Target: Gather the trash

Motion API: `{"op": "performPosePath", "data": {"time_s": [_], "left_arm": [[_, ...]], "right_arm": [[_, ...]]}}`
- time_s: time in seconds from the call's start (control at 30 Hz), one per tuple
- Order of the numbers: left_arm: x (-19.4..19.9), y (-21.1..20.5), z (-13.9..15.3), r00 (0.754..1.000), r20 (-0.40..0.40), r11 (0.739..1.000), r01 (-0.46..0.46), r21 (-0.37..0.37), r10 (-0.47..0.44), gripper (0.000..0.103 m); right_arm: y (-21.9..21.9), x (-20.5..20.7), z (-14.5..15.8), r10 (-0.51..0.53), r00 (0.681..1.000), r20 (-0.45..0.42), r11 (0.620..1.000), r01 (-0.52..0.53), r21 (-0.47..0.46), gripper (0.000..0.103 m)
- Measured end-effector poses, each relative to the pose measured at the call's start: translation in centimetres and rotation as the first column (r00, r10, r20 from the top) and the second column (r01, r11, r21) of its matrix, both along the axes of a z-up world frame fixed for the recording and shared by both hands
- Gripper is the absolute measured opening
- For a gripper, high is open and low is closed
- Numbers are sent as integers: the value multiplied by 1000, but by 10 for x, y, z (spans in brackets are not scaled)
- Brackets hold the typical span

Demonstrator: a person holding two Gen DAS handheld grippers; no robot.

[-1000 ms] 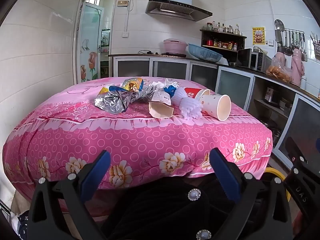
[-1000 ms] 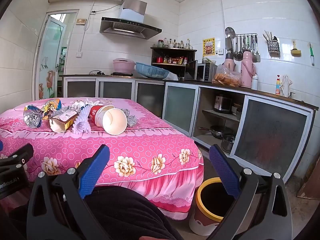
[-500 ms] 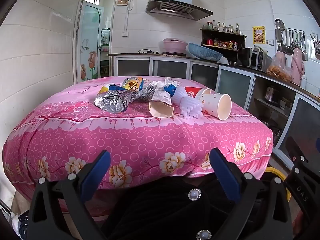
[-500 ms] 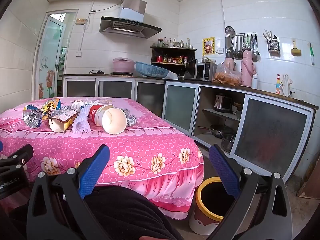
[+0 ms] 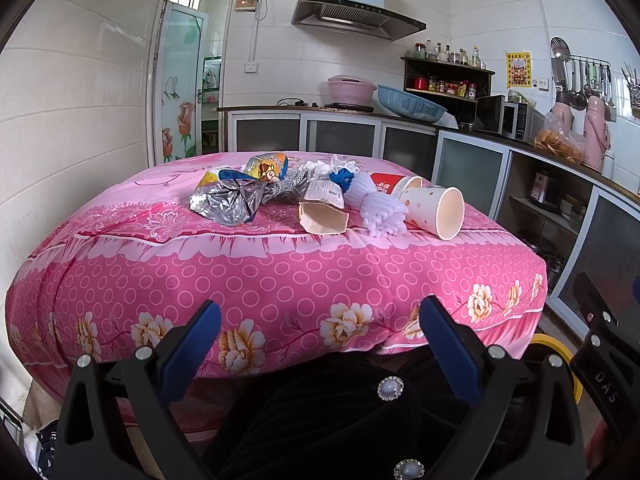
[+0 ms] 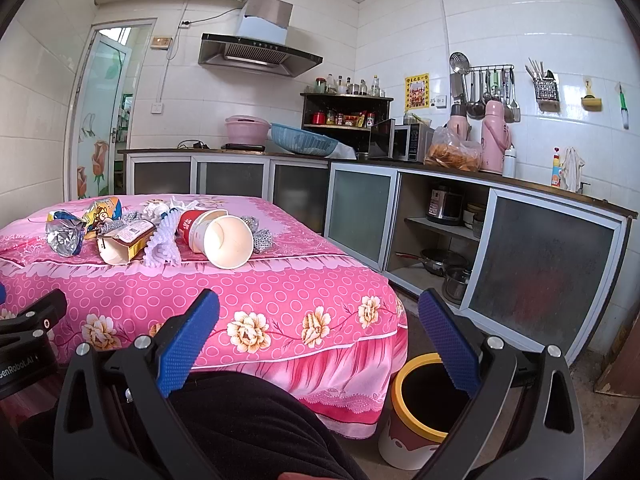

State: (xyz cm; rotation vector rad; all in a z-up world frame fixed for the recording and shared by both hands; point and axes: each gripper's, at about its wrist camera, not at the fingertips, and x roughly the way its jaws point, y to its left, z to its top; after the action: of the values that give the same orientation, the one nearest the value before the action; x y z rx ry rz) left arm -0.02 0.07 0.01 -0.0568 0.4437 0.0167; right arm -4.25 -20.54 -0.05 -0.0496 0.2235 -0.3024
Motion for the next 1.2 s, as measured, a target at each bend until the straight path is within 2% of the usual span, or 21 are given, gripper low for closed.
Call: {"op": "performPosePath", "data": {"time_s": [1.2], "left_arm": [[-5,1,-5,1000,-7,1000,-6,2,6,95]], "right_arm": [[1,0,0,-1,1000,-1,1000,1,3,95]]}}
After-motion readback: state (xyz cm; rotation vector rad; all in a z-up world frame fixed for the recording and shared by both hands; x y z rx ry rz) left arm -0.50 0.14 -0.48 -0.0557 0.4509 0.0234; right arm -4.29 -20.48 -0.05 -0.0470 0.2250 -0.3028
